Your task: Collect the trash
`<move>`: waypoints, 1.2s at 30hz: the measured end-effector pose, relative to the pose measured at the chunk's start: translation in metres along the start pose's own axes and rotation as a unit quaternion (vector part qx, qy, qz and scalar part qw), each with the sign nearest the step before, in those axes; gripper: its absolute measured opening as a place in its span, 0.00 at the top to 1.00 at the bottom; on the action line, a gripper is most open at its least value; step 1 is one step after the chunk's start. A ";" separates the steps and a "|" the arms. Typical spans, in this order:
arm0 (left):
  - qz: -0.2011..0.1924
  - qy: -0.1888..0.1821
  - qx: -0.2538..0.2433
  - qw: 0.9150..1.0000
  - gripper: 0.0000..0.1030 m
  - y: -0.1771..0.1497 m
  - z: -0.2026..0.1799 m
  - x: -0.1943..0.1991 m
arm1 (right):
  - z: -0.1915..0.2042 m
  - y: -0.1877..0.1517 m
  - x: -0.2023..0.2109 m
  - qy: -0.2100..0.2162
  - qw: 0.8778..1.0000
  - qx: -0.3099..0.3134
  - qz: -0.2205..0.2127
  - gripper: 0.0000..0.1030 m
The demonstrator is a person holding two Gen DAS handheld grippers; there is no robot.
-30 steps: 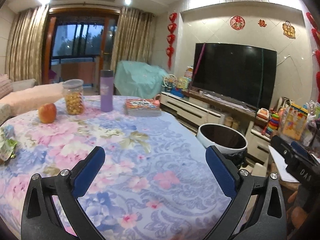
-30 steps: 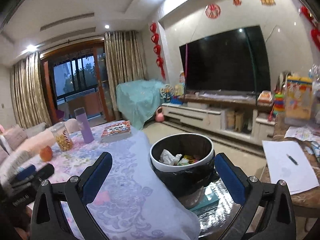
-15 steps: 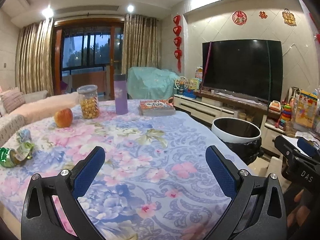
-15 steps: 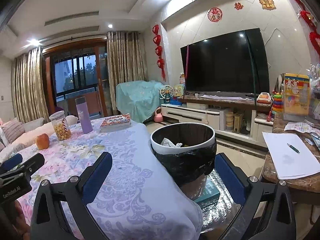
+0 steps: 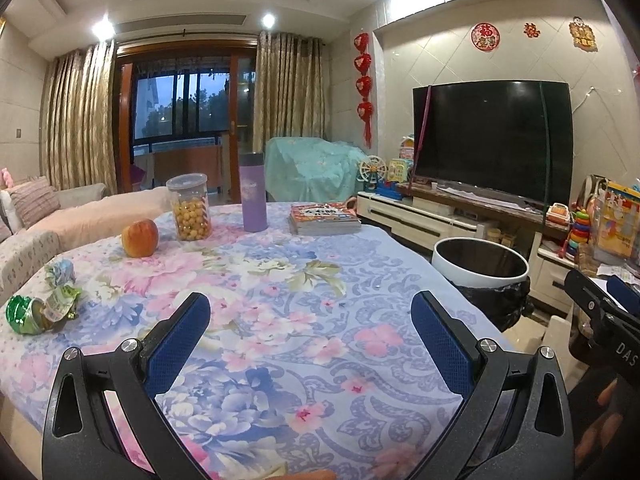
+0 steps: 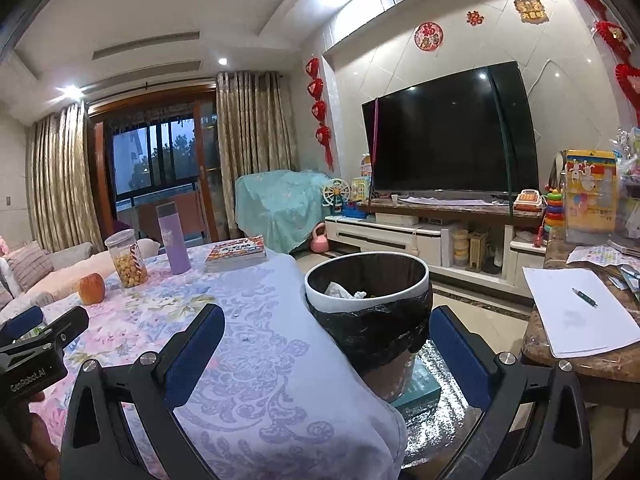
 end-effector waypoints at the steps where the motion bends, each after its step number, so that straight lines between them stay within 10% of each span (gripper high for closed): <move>1: -0.001 0.001 0.001 1.000 0.00 0.000 0.001 0.000 | 0.000 0.000 0.000 0.001 1.000 0.000 0.000 0.00; 36: -0.004 0.006 0.000 1.000 0.00 -0.001 0.006 0.003 | 0.006 0.000 -0.001 0.012 1.000 0.001 -0.002 0.00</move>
Point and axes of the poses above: each gripper's, at about its wrist camera, not at the fingertips, and x roughly against the way its jaws point, z to its left, y to its top, the point moved 9 cm from there along -x, roughly the way its jaws point, and after that the axes turned 11 degrees about x, right-handed, at the moved point
